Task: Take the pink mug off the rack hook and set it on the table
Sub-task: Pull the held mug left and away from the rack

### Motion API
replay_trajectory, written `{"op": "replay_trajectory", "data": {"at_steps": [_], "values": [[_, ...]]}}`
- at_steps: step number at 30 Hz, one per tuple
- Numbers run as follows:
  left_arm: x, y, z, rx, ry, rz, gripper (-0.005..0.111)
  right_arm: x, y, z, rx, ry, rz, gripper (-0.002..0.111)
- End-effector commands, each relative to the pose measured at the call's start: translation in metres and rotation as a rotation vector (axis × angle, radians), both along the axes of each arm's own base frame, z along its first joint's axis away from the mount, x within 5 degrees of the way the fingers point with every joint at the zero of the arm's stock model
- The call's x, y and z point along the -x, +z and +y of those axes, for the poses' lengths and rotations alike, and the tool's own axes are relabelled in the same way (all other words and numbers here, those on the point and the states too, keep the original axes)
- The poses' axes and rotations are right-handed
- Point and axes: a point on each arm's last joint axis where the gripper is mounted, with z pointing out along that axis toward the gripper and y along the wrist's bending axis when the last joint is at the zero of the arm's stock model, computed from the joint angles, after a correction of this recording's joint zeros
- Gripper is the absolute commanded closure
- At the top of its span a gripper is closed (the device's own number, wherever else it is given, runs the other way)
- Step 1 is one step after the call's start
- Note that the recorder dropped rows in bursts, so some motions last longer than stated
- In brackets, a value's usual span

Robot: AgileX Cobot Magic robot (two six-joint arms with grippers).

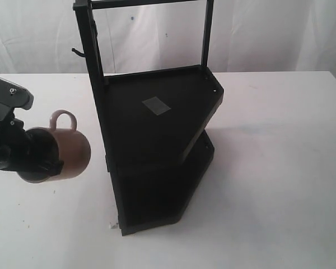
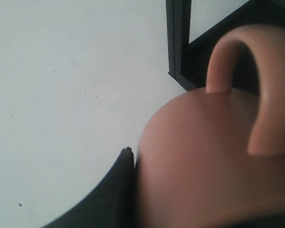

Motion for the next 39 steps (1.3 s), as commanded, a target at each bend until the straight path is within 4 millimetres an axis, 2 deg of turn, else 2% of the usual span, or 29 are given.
{"op": "replay_trajectory", "data": {"at_steps": [1, 5, 15, 22, 28, 32, 35, 39], "values": [[0.0, 0.003, 0.014, -0.12, 0.087, -0.002, 0.107, 0.0, 0.0, 0.0, 0.016, -0.005, -0.012, 0.108], [0.003, 0.008, 0.019, -0.144, 0.127, -0.019, 0.107, 0.0, 0.0, 0.0, 0.016, -0.005, -0.012, 0.108], [0.005, 0.013, 0.01, -0.075, 0.054, -0.048, 0.107, 0.0, 0.0, 0.0, 0.018, -0.005, -0.012, 0.108], [0.015, 0.004, 0.004, 0.037, 0.029, -0.025, 0.107, 0.0, 0.0, 0.0, 0.018, -0.005, -0.012, 0.108], [0.026, 0.002, -0.007, 0.139, -0.065, 0.08, 0.107, 0.0, 0.0, 0.0, 0.018, -0.005, -0.012, 0.108], [0.03, 0.003, -0.011, 0.129, -0.127, 0.142, 0.107, 0.0, 0.0, 0.0, 0.018, -0.005, -0.012, 0.108], [0.032, 0.003, -0.008, 0.126, -0.121, 0.161, 0.107, 0.0, 0.0, 0.0, 0.018, -0.005, -0.012, 0.108], [0.033, 0.005, 0.005, 0.139, -0.079, 0.183, 0.107, 0.0, 0.0, 0.0, 0.016, -0.005, -0.012, 0.108]]}}
